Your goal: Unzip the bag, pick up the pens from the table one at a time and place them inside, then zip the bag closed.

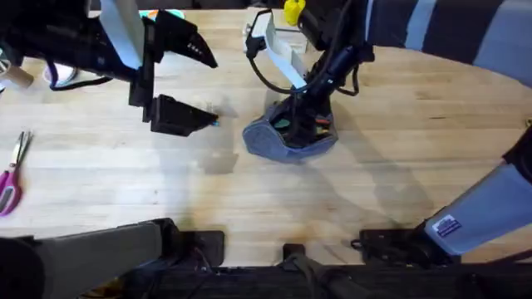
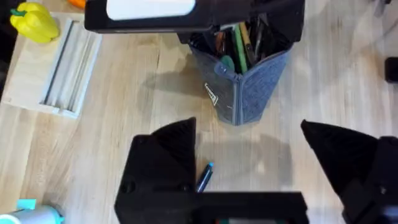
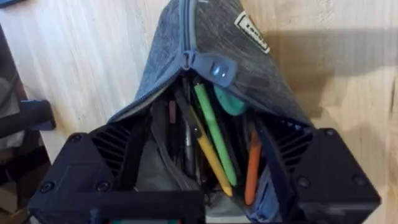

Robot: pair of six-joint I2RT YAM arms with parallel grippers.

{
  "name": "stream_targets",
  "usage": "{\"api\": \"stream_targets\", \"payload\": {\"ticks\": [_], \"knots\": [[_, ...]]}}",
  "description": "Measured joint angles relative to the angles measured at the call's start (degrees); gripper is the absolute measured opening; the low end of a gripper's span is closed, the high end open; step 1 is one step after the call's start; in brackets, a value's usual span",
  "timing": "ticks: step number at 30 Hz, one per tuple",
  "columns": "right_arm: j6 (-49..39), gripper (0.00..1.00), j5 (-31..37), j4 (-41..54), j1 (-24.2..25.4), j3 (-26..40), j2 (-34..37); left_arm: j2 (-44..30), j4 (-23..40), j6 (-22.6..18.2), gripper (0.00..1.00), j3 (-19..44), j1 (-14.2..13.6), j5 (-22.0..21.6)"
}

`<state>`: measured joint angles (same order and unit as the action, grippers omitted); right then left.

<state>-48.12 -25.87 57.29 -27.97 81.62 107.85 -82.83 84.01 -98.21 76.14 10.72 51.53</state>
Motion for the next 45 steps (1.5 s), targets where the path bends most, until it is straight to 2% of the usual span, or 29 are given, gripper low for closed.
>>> {"api": "stream_targets", "payload": {"ticks": [14, 18, 20, 26, 32, 35, 39, 45], "knots": [[2.3, 0.997, 1.5, -2.8, -0.5, 1.6, -0.3, 0.0, 0.0, 0.0, 0.994, 0.0, 0.0, -0.1], [3.7, 0.997, 1.9, -1.0, -0.2, 4.4, -3.9, 0.0, 0.0, 0.0, 0.993, 0.0, 0.0, -0.1], [4.2, 0.997, 1.8, -0.8, 0.7, 7.0, -9.9, 0.0, 0.0, 0.1, 0.993, 0.0, 0.3, -0.1], [4.4, 0.997, 1.9, -2.0, 4.6, 7.8, -18.3, 0.0, -0.2, 0.3, 0.993, 0.0, 3.5, -1.2], [4.4, 0.997, 1.9, -3.8, 9.1, 7.8, -22.6, 0.0, -5.1, 0.5, 0.993, 0.0, 6.9, -2.2], [4.4, 0.997, 1.9, -3.7, 10.3, 7.8, -23.0, 0.0, -6.8, 0.5, 0.993, 0.0, 7.0, -4.4], [4.4, 0.997, 1.9, -3.7, 10.4, 7.8, -23.0, 0.0, -7.8, 0.5, 0.993, 0.0, 6.2, -9.9], [4.4, 0.997, 1.9, -3.7, 10.4, 7.8, -23.0, 0.0, -14.2, 2.0, 0.994, 0.0, 2.7, -18.2]]}}
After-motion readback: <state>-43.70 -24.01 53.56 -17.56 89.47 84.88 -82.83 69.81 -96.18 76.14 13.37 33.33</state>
